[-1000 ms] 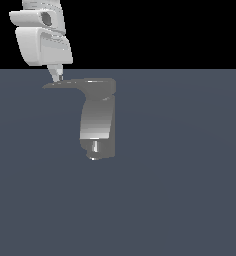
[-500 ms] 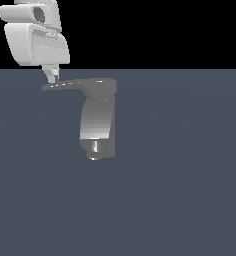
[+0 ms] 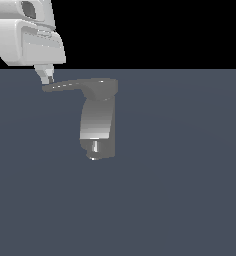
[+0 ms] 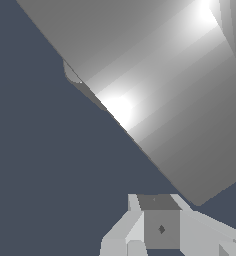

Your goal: Turn on the faucet by rotating a designated handle.

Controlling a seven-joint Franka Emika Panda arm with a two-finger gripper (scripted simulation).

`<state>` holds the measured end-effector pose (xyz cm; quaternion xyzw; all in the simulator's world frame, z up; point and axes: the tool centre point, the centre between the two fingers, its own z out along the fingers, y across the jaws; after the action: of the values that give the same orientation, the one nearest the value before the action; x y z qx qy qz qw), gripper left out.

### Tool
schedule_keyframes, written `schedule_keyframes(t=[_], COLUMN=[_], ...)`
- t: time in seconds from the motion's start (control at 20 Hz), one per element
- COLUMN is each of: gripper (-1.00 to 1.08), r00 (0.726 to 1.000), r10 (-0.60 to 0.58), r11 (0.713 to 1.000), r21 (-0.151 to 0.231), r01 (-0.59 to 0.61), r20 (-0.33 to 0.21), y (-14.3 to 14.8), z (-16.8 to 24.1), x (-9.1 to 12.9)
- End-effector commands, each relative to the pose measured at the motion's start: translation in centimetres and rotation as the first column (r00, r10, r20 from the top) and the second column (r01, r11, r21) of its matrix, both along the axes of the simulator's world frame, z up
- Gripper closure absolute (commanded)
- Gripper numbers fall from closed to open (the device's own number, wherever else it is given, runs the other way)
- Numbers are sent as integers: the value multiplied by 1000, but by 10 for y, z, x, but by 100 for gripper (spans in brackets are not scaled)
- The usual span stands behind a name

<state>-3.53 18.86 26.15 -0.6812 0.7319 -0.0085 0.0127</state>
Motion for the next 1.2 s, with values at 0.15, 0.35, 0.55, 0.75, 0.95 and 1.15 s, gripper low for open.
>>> schedule_keyframes(t=[0.15, 0.35, 0.55, 0.75, 0.95, 1.15], gripper=[108, 108, 108, 108, 108, 108], r00=[1000, 1000, 1000, 1000, 1000, 1000], r10=[-1, -1, -1, -1, -1, -1], r11=[1000, 1000, 1000, 1000, 1000, 1000], r21=[-1, -1, -2, -2, -3, -3], r01=[1, 1, 1, 1, 1, 1], r20=[-4, -7, -10, -13, -16, -19], y=[-9, -15, -22, -29, -36, -43], z=[-2, -3, -4, -6, -7, -8], x=[-11, -20, -30, -40, -50, -59])
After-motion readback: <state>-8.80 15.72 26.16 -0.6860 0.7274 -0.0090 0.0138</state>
